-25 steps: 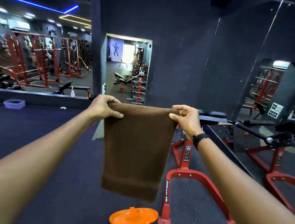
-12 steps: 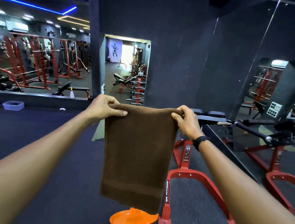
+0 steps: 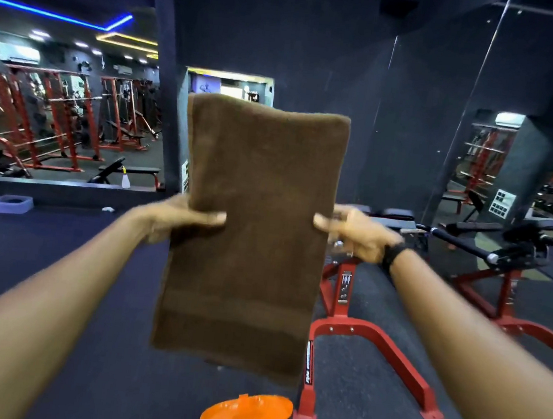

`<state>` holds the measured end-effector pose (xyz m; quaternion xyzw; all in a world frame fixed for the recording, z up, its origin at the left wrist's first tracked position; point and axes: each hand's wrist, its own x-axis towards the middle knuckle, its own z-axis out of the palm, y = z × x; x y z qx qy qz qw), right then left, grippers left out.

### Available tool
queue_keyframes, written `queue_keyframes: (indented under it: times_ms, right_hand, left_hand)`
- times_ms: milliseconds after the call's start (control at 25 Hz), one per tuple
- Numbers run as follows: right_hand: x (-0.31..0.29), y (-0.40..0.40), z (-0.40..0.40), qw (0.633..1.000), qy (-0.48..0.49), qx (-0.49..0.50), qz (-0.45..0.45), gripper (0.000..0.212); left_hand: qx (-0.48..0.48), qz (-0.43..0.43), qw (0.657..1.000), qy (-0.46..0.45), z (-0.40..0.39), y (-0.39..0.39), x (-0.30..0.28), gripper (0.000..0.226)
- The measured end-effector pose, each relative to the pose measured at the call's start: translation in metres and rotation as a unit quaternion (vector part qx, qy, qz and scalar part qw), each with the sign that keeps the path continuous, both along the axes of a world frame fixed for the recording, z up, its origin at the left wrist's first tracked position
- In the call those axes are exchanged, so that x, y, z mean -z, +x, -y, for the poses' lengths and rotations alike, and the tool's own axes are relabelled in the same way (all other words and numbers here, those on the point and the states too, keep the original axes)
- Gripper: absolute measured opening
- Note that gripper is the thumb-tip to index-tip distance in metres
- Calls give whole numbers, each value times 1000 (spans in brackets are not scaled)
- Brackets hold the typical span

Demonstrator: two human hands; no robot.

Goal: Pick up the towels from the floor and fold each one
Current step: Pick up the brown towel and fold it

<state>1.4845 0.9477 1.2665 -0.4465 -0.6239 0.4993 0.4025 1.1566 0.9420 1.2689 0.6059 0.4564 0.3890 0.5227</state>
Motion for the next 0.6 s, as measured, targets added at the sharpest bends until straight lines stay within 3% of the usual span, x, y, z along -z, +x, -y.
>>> queue_keyframes:
  times_ms: [40, 120, 240, 280, 320, 360, 440, 480, 520, 600]
  right_hand:
    - [21, 1, -1, 999, -21, -21, 37, 11]
    - [43, -5, 1, 999, -52, -12, -4, 15]
    - [45, -16, -4, 991, -61, 7, -121, 16]
    - [43, -20, -3, 989, -67, 12, -134, 13]
    - [42, -22, -4, 988, -65, 23, -135, 12]
    - [44, -20, -7, 988, -53, 33, -139, 17]
    - [49, -15, -11, 987, -38, 36, -150, 55]
    - [50, -13, -11, 990, -32, 39, -132, 76]
    - [50, -12, -11, 994, -21, 45, -102, 89]
    - [52, -15, -12, 996, 4, 71, -58, 93]
  left_hand:
    - [10, -42, 999, -33, 6, -1, 17, 95]
    - [-47, -22, 996, -75, 6, 1, 38, 91]
    - [-166, 97, 976, -106, -7, 8, 41, 42]
    - [-175, 105, 972, -116, -8, 10, 38, 35]
    - [-174, 108, 972, -114, -10, 9, 36, 44]
    - [-168, 111, 974, -102, -12, 7, 38, 68]
    - [-150, 107, 981, -64, -9, 0, 40, 124]
    - [-136, 97, 985, -48, -7, -2, 40, 136]
    - [-129, 75, 988, -29, -9, -4, 43, 137]
    - [-130, 52, 990, -1, -13, -3, 48, 118]
